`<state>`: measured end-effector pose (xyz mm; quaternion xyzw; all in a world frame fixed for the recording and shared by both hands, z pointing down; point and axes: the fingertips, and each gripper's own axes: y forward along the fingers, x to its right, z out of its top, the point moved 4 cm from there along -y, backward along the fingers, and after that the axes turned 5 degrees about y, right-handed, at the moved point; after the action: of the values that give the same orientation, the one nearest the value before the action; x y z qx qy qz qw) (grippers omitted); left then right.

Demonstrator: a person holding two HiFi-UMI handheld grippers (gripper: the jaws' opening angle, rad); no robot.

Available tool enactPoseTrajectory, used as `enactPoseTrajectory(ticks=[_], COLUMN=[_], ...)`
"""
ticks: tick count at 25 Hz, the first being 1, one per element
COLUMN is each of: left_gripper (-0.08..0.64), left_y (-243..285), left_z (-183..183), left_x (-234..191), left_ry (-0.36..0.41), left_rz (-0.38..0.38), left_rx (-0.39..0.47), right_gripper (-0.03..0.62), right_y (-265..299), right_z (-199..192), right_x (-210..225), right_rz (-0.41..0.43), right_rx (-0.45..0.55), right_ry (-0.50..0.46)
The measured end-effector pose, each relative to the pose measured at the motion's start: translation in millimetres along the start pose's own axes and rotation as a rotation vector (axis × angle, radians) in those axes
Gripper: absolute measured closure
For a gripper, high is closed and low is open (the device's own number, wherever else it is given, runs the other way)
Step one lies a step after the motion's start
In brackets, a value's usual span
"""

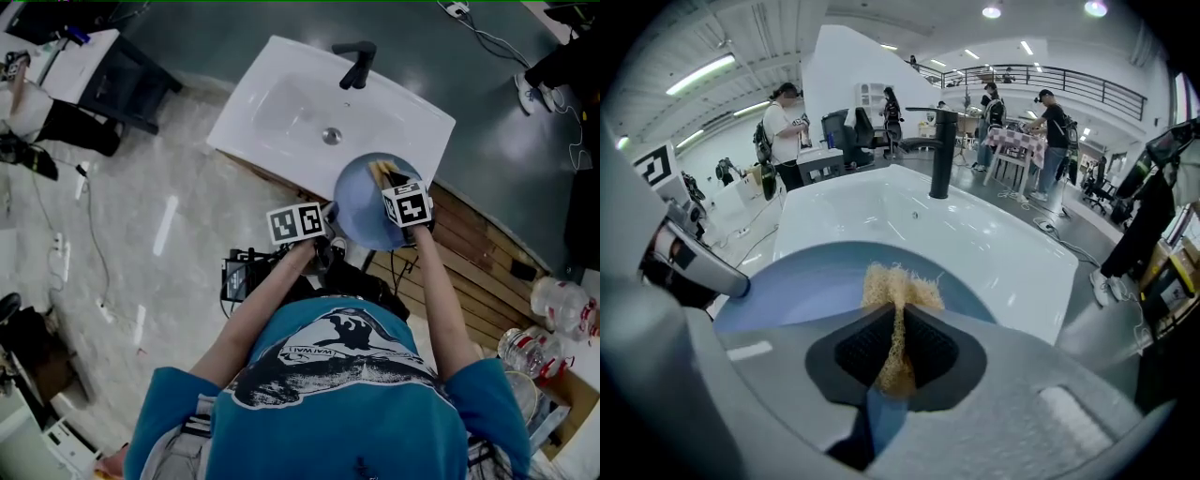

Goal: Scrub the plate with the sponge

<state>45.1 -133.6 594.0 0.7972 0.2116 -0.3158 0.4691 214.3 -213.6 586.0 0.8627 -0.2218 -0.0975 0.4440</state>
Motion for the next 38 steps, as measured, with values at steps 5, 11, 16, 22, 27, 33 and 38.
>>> enactPoseTrajectory(ticks=[5,11,16,22,27,33,38], left_gripper=[0.518,0.518,0.517,0.517,0.518,0.518,0.518], left_y=[0.5,1.4,1.3,1.5,1.0,0.7,0.4], left_z=[2.4,1.8,2.0,2.2,2.0,0.9,0.6], left_x=[1.2,1.3,1.2,1.0,1.0,1.7,2.5], left_ry=[0.012,0.019,0.015,0.012,0.015,0.004,0.008], left_rz=[0.003,0.007,0.007,0.004,0.004,0.003,0.009], left_rx=[0.008,0.005,0.007,0.005,0.003,0.005,0.016], right_gripper=[0.56,0.56,0.56,0.56,0.56,0.56,0.561], right_y=[-10.5,-13.0,-18.0,-28.7,-28.4,-21.9,-20.9], right_z=[-10.6,-16.2,-10.2,-8.6,-16.4,-28.3,-31.5], right_x=[24.2,26.4,18.3,-41.0,-90.7,-115.1,-113.1], right_rz=[-0.081,-0.112,-0.104,0.052,0.16,0.201,0.177], right_rx=[-0.051,-0.078,-0.041,0.012,0.004,-0.048,-0.052], right_ry=[-0.019,-0.061,-0.015,0.019,0.04,0.064,0.005])
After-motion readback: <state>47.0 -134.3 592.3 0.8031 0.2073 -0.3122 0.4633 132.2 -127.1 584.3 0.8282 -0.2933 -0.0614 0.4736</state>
